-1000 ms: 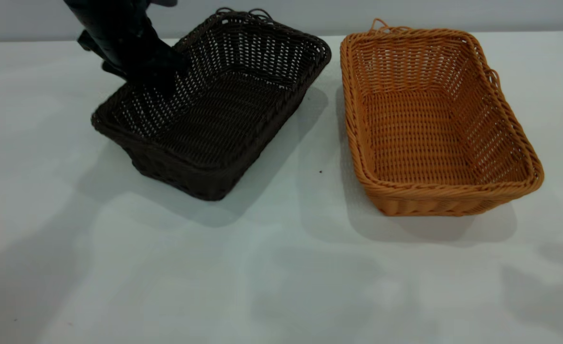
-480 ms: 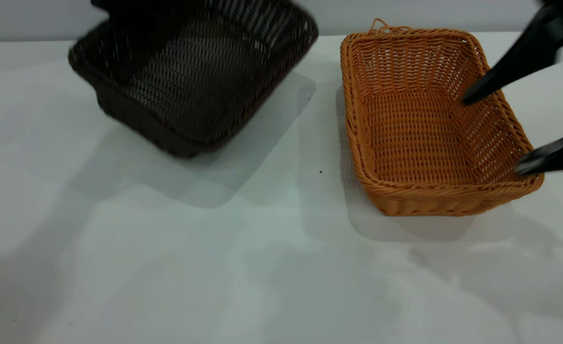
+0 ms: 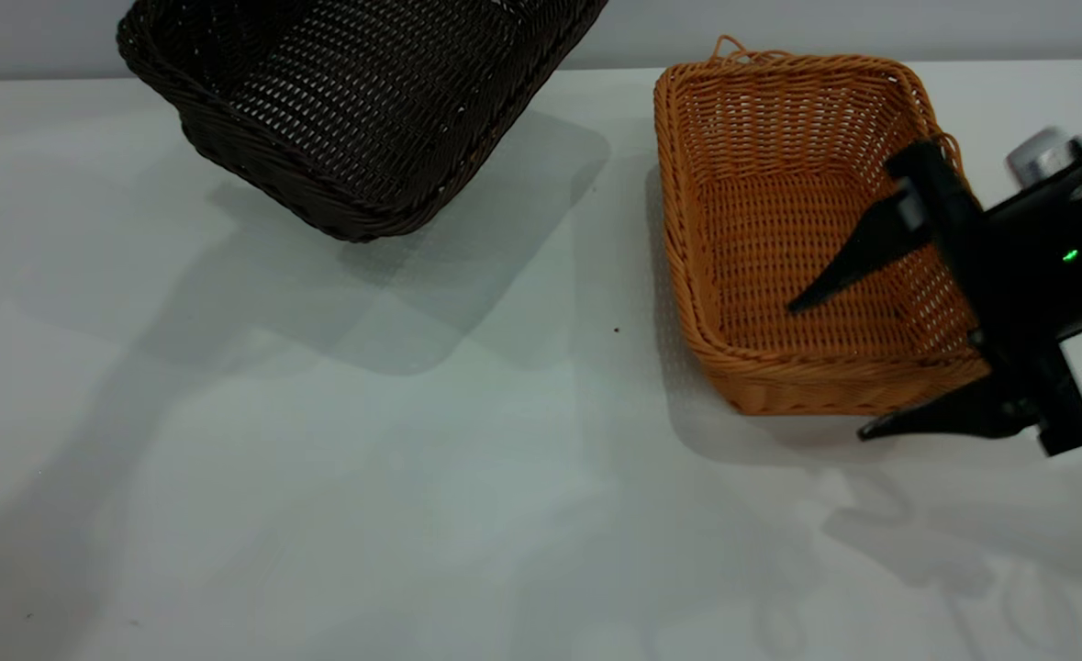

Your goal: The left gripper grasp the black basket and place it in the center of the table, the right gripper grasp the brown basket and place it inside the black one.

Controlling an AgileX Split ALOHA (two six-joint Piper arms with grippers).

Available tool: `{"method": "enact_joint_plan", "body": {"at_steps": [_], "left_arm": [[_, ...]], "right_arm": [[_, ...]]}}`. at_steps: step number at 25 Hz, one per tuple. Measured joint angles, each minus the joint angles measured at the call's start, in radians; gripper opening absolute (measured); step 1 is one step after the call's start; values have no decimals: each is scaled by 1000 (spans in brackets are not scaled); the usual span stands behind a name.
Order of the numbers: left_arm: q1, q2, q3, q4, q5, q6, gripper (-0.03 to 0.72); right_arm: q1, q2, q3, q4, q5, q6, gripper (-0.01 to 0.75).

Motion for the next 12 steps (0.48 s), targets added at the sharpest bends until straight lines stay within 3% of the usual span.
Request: {"method": "enact_joint_plan", "body": {"at_steps": [3, 6, 11, 12], "left_arm": [[0, 0, 0, 0, 0, 2, 72], [0, 0, 0, 0, 0, 12, 71], [0, 0, 0, 0, 15, 145, 71], [0, 0, 0, 0, 23, 191, 71]], "right_arm": [[0, 76, -50, 8, -25, -23, 552], [0, 121, -108, 8, -74, -56, 468], [-42, 129, -177, 33, -100, -126, 119], [-61, 129, -191, 33, -99, -155, 78]]}}
